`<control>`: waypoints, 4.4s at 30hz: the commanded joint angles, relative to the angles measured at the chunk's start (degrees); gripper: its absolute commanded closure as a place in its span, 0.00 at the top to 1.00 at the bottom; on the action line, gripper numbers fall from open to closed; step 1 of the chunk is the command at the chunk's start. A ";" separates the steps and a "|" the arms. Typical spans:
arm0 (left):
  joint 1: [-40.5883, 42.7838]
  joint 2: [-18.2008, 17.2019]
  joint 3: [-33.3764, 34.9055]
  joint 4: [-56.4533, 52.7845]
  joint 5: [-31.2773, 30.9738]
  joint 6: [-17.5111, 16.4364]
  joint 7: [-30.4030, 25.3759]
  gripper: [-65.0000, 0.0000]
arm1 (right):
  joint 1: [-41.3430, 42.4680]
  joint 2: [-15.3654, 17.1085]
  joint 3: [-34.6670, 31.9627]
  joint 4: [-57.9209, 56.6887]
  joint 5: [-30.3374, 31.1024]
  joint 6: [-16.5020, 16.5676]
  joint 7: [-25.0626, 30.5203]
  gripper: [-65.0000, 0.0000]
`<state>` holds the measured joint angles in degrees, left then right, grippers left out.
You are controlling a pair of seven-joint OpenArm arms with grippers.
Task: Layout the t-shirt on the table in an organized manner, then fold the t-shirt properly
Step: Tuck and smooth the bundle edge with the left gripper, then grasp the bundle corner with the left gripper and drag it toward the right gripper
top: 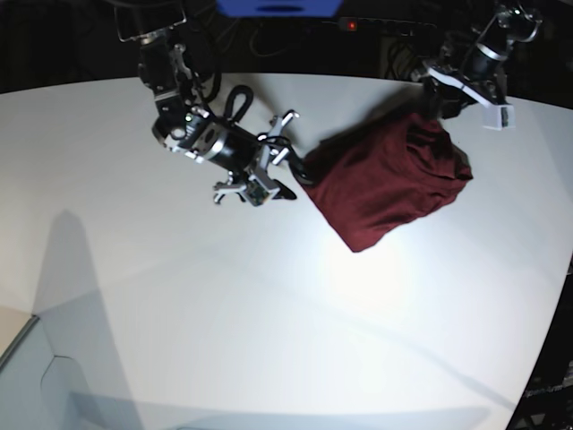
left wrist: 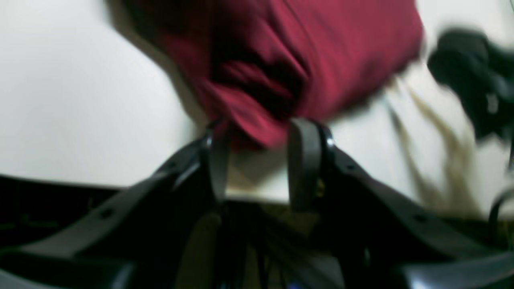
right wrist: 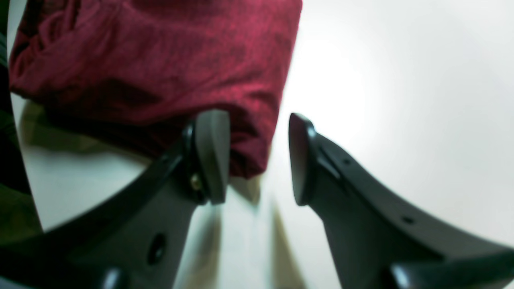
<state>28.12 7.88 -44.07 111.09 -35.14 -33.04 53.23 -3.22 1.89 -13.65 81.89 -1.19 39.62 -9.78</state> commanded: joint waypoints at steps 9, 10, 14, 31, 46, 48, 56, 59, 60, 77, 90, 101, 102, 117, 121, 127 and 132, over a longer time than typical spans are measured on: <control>-2.93 0.25 -3.62 -3.09 -1.74 -0.33 -1.06 0.37 | 0.63 -0.44 -0.11 1.15 1.06 0.38 1.56 0.38; -3.37 0.25 -3.62 -4.05 -1.74 -0.33 -1.06 0.37 | 0.63 -0.70 -0.11 1.06 1.06 0.38 1.47 0.38; -5.13 0.25 -3.62 -7.48 -1.74 -0.33 -1.06 0.37 | 0.37 -0.70 -0.11 1.06 1.06 0.38 1.56 0.38; -4.43 0.60 -3.44 -9.86 -1.83 -0.33 -0.79 0.02 | 0.28 -0.53 -0.11 0.88 1.06 0.38 1.56 0.38; 2.43 1.12 0.95 -6.25 -1.83 -0.33 -0.88 0.00 | 0.37 -0.70 -0.11 0.79 1.06 0.38 1.56 0.38; 2.08 1.12 1.31 -8.10 -2.27 -0.33 -0.62 0.00 | 0.37 -0.70 -0.11 0.88 1.06 0.38 1.56 0.38; 2.34 1.12 5.96 -13.11 -1.74 -0.33 -0.97 0.00 | 0.28 -0.70 -0.11 1.06 1.06 0.38 1.56 0.38; 2.43 1.12 6.40 -12.85 -1.74 -0.33 -0.44 0.01 | 0.28 -0.70 -0.20 1.06 1.06 0.38 1.56 0.38; 2.43 1.12 6.40 -12.49 -1.74 -0.33 -0.35 0.01 | 0.28 -0.70 -0.20 1.06 1.06 0.38 1.56 0.38; 7.71 1.12 5.88 -2.38 -2.36 -0.33 -0.53 0.70 | 0.37 -0.70 -0.02 1.15 1.06 0.38 1.56 0.38; 4.19 1.12 -0.89 0.87 -2.36 -0.33 -0.44 0.70 | 0.63 -0.62 0.33 2.64 1.06 0.38 1.56 0.38; 0.67 -0.10 -1.42 -0.63 -2.36 -0.33 -0.53 0.84 | 0.72 -0.18 1.30 2.64 1.06 0.38 1.56 0.47; 0.67 -0.10 -1.42 -1.33 -2.36 -0.33 -0.71 0.86 | 0.72 -0.26 1.91 2.64 1.06 0.38 1.56 0.47; -2.58 -0.54 -0.98 -11.00 -2.36 -0.33 -0.71 0.96 | 0.98 -0.26 5.61 2.64 1.06 0.38 1.30 0.47; -2.84 -0.54 -1.42 -9.86 -2.36 -0.33 -0.97 0.96 | 0.98 -0.26 5.61 2.64 1.06 0.38 1.30 0.47; -6.80 -2.38 -1.42 -11.00 -1.92 -0.33 -0.53 0.96 | 0.89 -0.26 5.61 2.55 1.06 0.38 1.21 0.47; -11.20 -2.65 -1.07 -16.63 -1.74 -0.33 -0.44 0.96 | 0.72 -0.26 5.61 2.46 1.06 0.38 1.21 0.47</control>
<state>17.37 5.58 -45.15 93.71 -36.42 -33.21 52.99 -3.20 1.74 -8.08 83.37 -1.19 39.62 -10.22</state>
